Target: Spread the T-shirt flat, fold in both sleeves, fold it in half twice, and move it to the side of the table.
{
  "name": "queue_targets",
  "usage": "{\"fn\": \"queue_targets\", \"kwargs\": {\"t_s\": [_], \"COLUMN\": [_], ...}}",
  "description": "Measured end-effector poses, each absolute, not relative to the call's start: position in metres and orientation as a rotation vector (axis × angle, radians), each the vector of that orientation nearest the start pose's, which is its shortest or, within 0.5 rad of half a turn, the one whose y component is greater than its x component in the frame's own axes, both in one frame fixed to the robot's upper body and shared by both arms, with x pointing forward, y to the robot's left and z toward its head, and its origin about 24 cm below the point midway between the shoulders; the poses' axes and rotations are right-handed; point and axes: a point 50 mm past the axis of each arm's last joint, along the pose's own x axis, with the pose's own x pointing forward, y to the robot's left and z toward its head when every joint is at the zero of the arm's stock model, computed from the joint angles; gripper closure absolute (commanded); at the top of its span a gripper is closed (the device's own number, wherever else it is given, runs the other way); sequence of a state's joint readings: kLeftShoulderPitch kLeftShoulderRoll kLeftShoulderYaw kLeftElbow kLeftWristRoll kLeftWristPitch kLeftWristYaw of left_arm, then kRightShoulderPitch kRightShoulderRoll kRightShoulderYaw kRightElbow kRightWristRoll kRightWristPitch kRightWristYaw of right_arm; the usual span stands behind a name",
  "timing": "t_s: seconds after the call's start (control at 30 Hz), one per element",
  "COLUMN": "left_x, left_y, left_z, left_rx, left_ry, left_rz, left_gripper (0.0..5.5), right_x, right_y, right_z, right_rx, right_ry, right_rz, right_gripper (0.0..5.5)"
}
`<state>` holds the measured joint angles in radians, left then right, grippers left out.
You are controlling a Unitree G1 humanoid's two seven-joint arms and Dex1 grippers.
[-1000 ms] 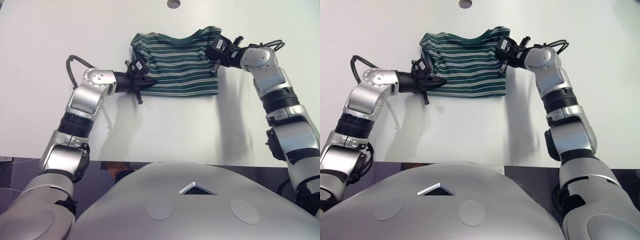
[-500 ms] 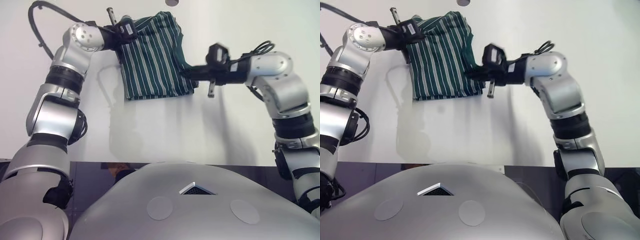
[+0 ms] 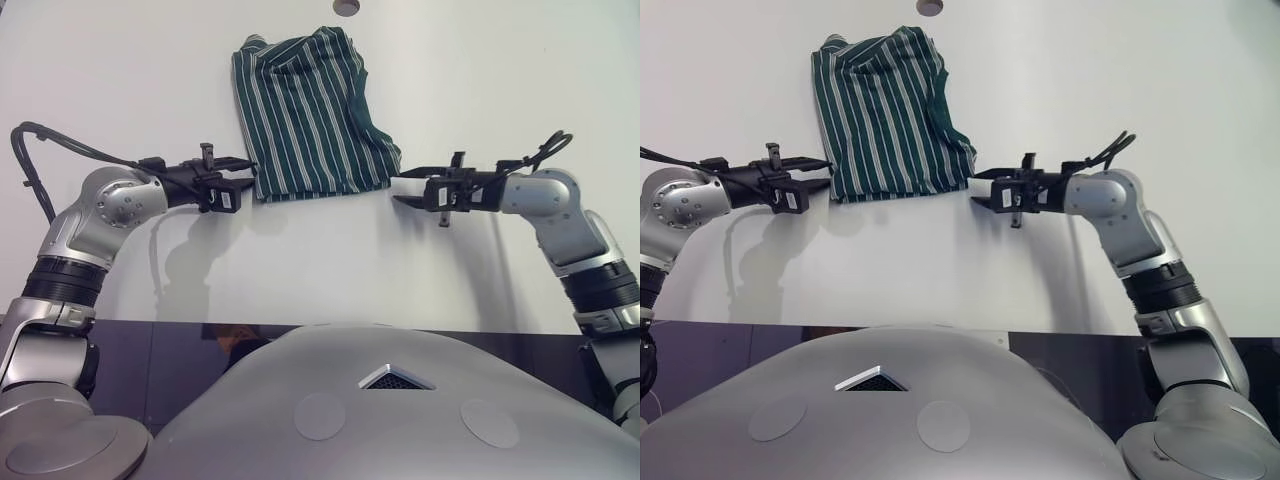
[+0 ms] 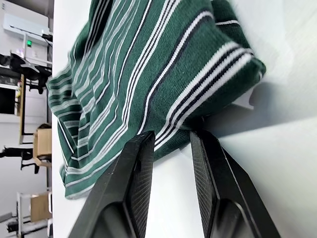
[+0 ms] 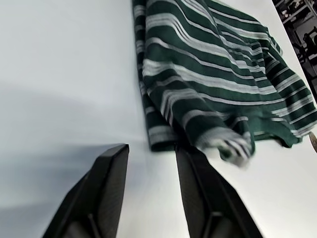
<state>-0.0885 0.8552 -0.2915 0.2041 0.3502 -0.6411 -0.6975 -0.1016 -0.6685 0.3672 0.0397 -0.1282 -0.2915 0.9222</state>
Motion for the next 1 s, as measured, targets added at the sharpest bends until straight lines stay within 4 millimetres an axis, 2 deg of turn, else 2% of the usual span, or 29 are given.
{"fn": "queue_targets", "kwargs": {"t_s": [0.13, 0.23, 0.33, 0.43, 0.5, 0.6, 0.67, 0.73, 0.8, 0.93, 1.0], "left_x": [0.220, 0.221, 0.226, 0.223, 0.213, 0.201, 0.192, 0.194, 0.199, 0.203, 0.204], "left_y": [0.209, 0.213, 0.220, 0.221, 0.214, 0.207, 0.201, 0.196, 0.187, 0.180, 0.181], "left_z": [0.045, 0.048, 0.060, 0.072, 0.076, 0.066, 0.050, 0.046, 0.042, 0.038, 0.037], "left_rx": [1.223, 1.230, 1.244, 1.262, 1.226, 1.191, 1.195, 1.193, 1.176, 1.153, 1.095], "left_ry": [-0.005, -0.004, -0.018, -0.045, -0.070, -0.045, -0.010, -0.023, -0.044, -0.033, 0.055], "left_rz": [-1.238, -1.227, -1.207, -1.242, -1.291, -1.357, -1.415, -1.406, -1.391, -1.388, -1.393], "left_gripper": [4.20, 4.20, 4.20, 4.20, 4.20, 4.20, 4.20, 4.20, 4.18, 4.95, 5.33], "right_x": [0.234, 0.238, 0.239, 0.229, 0.228, 0.232, 0.241, 0.245, 0.247, 0.247, 0.246], "right_y": [-0.153, -0.158, -0.162, -0.180, -0.189, -0.185, -0.172, -0.163, -0.157, -0.149, -0.149], "right_z": [0.033, 0.031, 0.033, 0.042, 0.046, 0.043, 0.039, 0.036, 0.033, 0.029, 0.027], "right_rx": [-0.823, -0.822, -0.867, -0.875, -0.885, -0.878, -0.865, -0.842, -0.825, -0.810, -0.807], "right_ry": [0.117, 0.131, 0.125, 0.185, 0.230, 0.230, 0.211, 0.200, 0.192, 0.179, 0.188], "right_rz": [1.265, 1.226, 1.217, 1.246, 1.247, 1.242, 1.235, 1.234, 1.244, 1.272, 1.274], "right_gripper": [3.78, 3.78, 3.78, 3.78, 3.78, 3.78, 3.78, 3.78, 4.19, 5.01, 5.43]}}
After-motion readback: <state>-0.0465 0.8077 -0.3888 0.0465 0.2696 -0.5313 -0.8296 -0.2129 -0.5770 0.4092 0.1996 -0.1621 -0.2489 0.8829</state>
